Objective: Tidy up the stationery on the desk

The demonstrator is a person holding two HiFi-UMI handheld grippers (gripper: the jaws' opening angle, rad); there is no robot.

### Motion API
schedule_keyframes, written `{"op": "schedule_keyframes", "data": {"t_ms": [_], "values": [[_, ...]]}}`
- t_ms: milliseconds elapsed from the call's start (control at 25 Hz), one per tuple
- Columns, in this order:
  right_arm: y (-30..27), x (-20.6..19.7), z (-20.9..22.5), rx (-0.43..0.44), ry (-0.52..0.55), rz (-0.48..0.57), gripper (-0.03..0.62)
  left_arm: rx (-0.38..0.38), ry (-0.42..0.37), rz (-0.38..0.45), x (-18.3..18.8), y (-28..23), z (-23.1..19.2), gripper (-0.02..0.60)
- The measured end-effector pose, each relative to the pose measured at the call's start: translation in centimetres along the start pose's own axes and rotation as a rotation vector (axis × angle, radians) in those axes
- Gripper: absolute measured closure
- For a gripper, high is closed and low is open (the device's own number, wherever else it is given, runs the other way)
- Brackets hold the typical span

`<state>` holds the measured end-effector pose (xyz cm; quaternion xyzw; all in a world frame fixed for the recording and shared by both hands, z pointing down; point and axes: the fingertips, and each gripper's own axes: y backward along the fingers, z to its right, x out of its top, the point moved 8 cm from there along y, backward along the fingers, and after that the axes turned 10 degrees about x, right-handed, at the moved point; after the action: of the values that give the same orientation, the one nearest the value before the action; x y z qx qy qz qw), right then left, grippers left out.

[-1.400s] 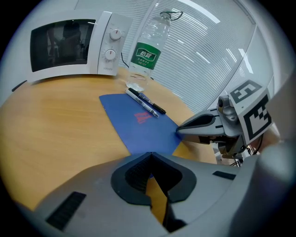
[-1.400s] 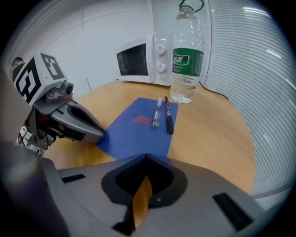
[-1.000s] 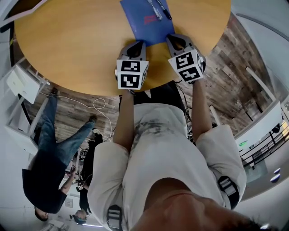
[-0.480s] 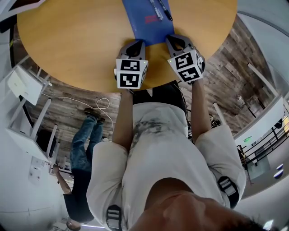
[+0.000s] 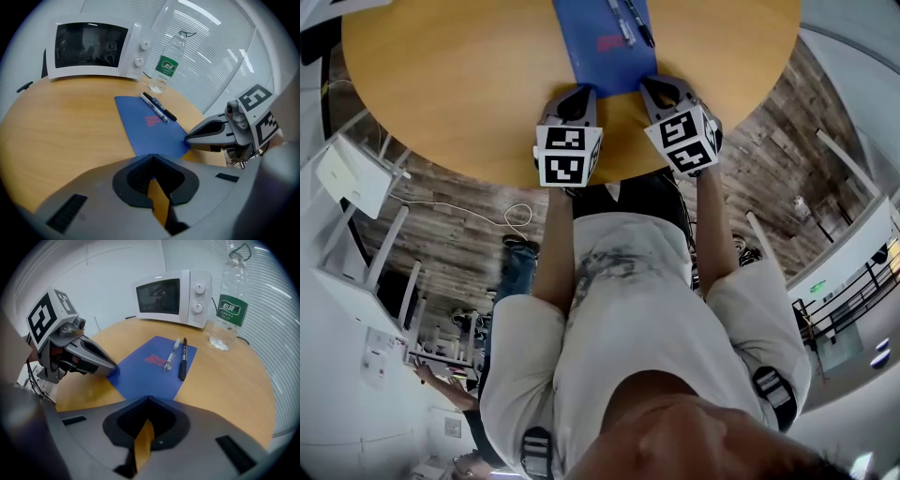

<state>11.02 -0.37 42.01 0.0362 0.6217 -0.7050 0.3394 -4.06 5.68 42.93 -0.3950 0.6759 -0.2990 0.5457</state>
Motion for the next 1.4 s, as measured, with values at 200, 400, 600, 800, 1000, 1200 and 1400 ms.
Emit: {"op": "schedule_keyframes", "data": {"t_ms": [200,400,600,800,1000,1200,1400], "values": [[-0.8,0.9,-1.5,0.006,0.006,0.003,0.531,0.001,0.006,0.004,-0.8,0.8,-1.6,0.572],[-1.8,1.9,-3.1,0.019,0.019,-0.001,0.531,0.005,0.015,0.007,-1.6,1.6,-3.3,0.572],[-3.0,2.8,-5.0,0.034,0.033,-0.003,0.531,0.018,0.022,0.008,-2.4,2.8,-5.4,0.572],[-4.0,3.8,-7.1,0.055,0.042,-0.002,0.531,0.030,0.025,0.007,-3.2,4.0,-7.5,0.572],[-5.2,4.7,-9.2,0.081,0.055,0.001,0.531,0.043,0.032,0.004,-4.2,5.1,-9.6,0.572],[-6.3,5.5,-10.8,0.111,0.067,0.003,0.531,0.056,0.042,0.002,-4.9,5.9,-11.4,0.572],[-7.1,6.1,-12.4,0.142,0.082,0.001,0.531,0.077,0.057,-0.001,-5.8,6.9,-12.8,0.572]]}}
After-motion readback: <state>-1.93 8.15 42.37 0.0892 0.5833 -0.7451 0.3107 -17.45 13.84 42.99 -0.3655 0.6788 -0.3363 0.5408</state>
